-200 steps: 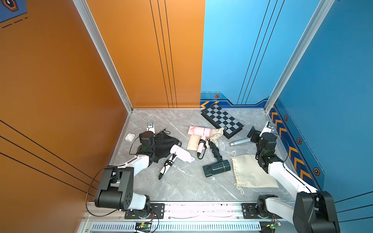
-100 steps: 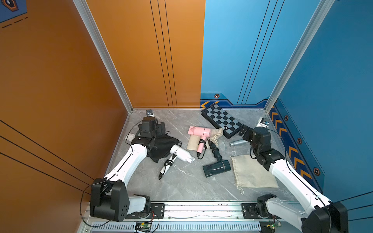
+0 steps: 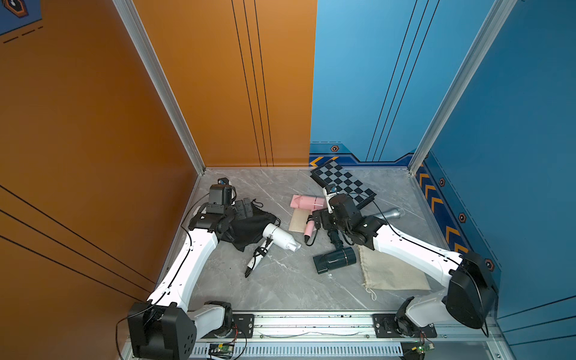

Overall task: Pack away hair dryers
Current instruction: Pick up the hair dryer from the center of the board.

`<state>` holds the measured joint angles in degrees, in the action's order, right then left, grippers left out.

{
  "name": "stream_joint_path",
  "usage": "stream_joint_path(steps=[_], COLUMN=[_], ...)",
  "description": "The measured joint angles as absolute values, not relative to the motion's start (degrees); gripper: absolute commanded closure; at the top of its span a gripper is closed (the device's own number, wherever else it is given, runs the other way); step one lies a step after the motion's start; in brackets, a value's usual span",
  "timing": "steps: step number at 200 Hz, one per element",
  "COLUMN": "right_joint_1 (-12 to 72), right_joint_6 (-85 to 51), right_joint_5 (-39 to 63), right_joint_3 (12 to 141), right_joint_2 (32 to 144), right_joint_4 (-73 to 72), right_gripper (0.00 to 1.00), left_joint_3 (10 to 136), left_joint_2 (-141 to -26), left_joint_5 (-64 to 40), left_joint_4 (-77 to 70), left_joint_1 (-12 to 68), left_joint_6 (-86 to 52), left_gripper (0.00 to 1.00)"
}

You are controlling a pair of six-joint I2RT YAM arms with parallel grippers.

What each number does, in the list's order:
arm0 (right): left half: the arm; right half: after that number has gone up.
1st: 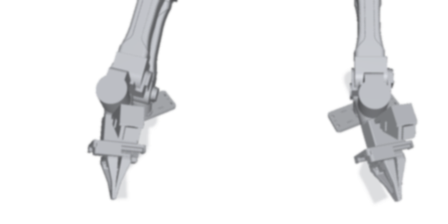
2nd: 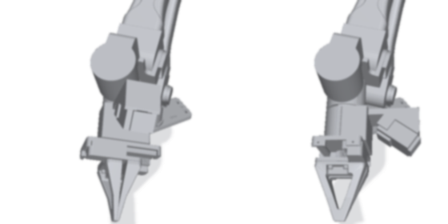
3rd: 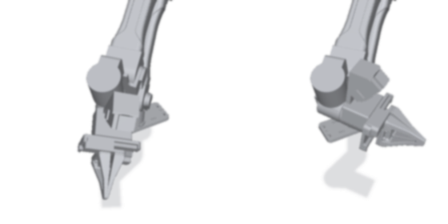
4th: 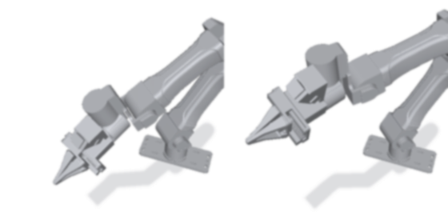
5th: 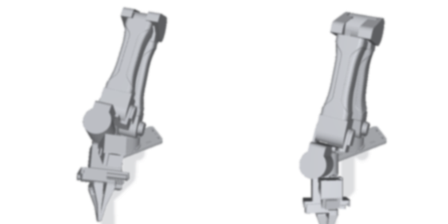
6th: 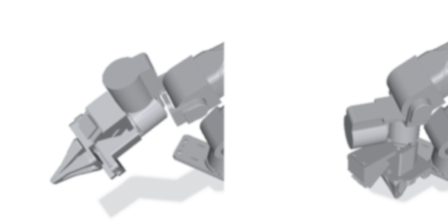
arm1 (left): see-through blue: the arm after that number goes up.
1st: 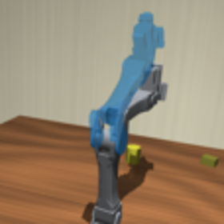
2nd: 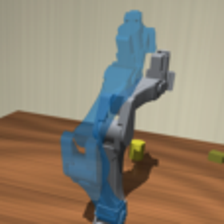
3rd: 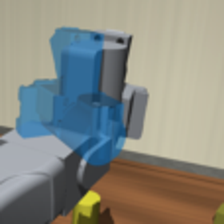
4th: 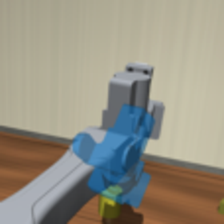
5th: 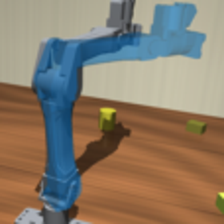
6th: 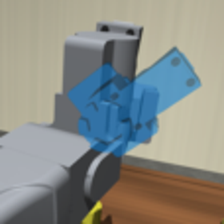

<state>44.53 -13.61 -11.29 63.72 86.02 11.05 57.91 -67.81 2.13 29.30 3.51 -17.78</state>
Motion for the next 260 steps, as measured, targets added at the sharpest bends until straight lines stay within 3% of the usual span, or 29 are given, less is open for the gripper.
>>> stream_joint_path(steps=[52, 93, 260], right_joint_1=[52.4, 53.7, 54.7], right_joint_6=[-4.6, 0.3, 5.8], right_joint_5=[-5.8, -0.7, 1.7], right_joint_3=[69.0, 72.4, 81.1], right_joint_2=[96.4, 102.0, 116.0], right_joint_4=[11.6, 12.1, 12.5], right_gripper=[0.0, 0.0, 0.0], left_joint_3=[53.5, 51.8, 48.8], left_joint_2=[-69.1, -69.8, -68.9], left_joint_5=[-11.9, -18.5, -21.7], left_joint_4=[31.6, 31.2, 26.7], left_joint_1=[-6.7, -9.6, -12.4], left_joint_6=[-24.6, -28.0, -33.7], left_gripper=[0.0, 0.0, 0.01])
